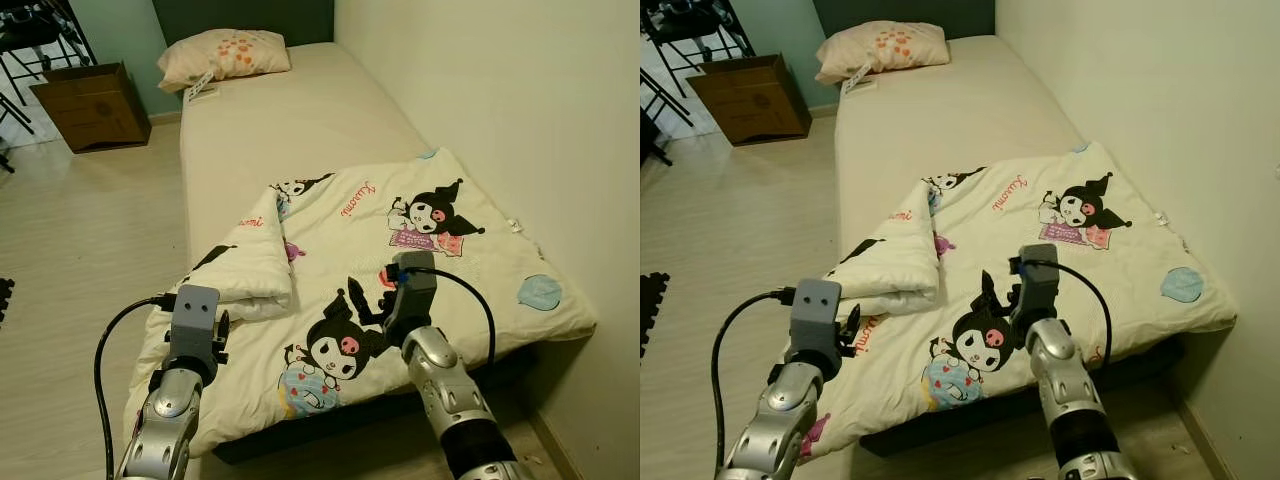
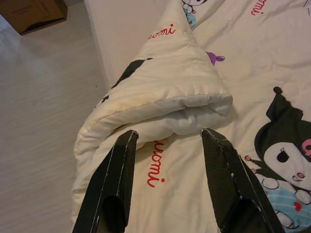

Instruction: Clean up the room

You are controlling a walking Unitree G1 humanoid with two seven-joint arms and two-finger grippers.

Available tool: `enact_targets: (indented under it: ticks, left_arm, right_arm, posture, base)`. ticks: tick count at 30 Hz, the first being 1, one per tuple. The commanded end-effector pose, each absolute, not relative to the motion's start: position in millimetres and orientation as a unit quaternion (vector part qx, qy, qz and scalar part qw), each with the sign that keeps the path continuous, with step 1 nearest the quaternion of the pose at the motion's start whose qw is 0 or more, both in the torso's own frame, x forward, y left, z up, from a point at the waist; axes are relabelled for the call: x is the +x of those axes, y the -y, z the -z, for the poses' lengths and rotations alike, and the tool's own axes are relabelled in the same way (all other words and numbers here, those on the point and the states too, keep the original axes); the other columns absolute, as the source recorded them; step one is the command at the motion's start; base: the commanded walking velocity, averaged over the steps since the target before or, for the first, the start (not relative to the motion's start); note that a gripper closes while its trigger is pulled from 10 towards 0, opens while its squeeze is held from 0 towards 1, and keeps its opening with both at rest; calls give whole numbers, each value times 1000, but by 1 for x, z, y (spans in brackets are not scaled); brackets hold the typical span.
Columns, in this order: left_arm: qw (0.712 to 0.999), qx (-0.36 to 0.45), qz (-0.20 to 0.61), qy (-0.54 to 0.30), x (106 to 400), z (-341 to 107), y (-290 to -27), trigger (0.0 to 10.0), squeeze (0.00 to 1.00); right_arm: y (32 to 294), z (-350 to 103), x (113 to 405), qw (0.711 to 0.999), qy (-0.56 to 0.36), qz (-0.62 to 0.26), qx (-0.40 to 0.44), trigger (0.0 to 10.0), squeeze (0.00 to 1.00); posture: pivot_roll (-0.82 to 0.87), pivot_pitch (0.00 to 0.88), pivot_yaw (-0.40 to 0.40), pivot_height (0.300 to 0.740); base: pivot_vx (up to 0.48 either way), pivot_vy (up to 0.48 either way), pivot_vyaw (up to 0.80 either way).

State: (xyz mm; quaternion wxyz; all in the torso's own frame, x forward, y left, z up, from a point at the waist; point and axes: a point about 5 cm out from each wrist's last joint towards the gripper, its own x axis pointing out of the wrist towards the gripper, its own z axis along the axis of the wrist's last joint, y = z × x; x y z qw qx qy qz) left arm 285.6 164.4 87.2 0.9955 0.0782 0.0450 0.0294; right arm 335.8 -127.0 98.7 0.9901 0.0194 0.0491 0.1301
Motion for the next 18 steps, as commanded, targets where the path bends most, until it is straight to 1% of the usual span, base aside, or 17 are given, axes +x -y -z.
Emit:
enact_targets:
  ticks: [1,3,4,5,7,10,18]
  left_arm:
    - [993,100,-29,-56,283,-83,-165,10000,0]
    - [993,102,-31,-58,283,-83,-165,10000,0]
    - [994,76,-44,-59,283,-82,-166,10000,0]
    - [994,76,-44,-59,283,-82,-166,10000,0]
    - [995,55,-54,-64,283,-81,-168,10000,0]
    - [995,57,-54,-55,282,-83,-169,10000,0]
    - [995,60,-60,-46,281,-85,-171,10000,0]
  right_arm:
    - [124,-94,333,989,-55,-136,15,10000,0]
    - [123,-93,333,989,-55,-139,9,10000,0]
    - [121,-93,333,988,-53,-144,1,10000,0]
    - [121,-93,333,988,-53,-144,1,10000,0]
    - [119,-95,332,988,-46,-148,9,10000,0]
    - [115,-98,332,985,-40,-165,-2,10000,0]
    - [110,-100,331,985,-36,-171,-5,10000,0]
  posture:
    - [-51,152,61,738]
    - [-51,152,61,738]
    - [-51,152,61,738]
    - [-51,152,61,738]
    - [-53,150,54,738]
    - [-53,150,54,738]
    - [-55,142,46,738]
  base:
    - [0,-480,800]
    - [0,-480,800]
    - [0,0,800]
    - [0,0,800]
    - [0,0,0]
    - [0,0,0]
    - [0,0,0]
